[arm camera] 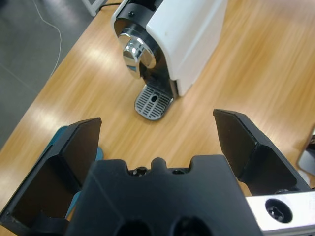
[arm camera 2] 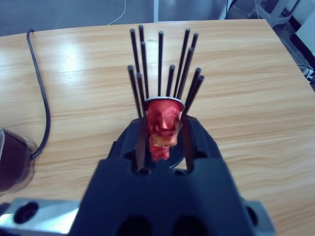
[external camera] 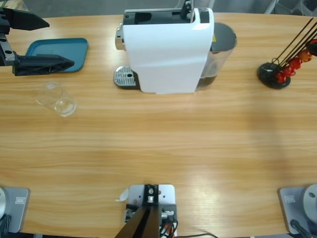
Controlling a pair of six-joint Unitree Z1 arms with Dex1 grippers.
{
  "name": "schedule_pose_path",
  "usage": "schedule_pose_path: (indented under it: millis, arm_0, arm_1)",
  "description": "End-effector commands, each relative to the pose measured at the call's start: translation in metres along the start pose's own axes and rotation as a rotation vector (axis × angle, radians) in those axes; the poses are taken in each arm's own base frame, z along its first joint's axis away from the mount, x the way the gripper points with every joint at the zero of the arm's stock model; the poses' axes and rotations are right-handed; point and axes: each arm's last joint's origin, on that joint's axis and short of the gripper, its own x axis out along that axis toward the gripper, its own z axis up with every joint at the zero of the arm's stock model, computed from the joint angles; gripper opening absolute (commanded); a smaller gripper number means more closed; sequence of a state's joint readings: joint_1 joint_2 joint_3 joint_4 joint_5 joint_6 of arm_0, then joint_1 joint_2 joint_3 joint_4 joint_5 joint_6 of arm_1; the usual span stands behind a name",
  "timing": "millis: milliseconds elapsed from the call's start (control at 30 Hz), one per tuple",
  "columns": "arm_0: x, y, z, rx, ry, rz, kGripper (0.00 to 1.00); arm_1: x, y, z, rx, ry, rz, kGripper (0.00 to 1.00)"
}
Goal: Pour coffee
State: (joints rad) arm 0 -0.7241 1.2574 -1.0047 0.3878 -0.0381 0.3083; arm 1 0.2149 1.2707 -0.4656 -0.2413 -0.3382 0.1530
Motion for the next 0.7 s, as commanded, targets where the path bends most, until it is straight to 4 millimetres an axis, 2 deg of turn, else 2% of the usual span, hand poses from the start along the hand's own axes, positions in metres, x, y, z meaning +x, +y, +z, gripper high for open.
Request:
schedule_pose_path:
  millis: [33, 100, 500, 700]
  arm_0:
    - [0.008, -0.002, -0.003, 0.002, 0.035, -0.007, 0.996]
    - [0.008, -0.002, -0.003, 0.001, 0.033, -0.008, 0.996]
    - [0.010, -0.004, -0.001, 0.004, 0.034, -0.016, 0.997]
    - [0.012, -0.005, -0.002, 0.005, 0.037, -0.023, 0.996]
  arm_1:
    - [0.008, -0.003, -0.012, -0.019, 0.047, -0.012, 0.219]
    - [0.008, -0.003, -0.012, -0.023, 0.044, -0.012, 0.146]
    - [0.006, -0.003, -0.010, -0.018, 0.030, -0.012, 0.140]
    - [-0.010, -0.007, 0.009, 0.000, -0.043, -0.020, 0.136]
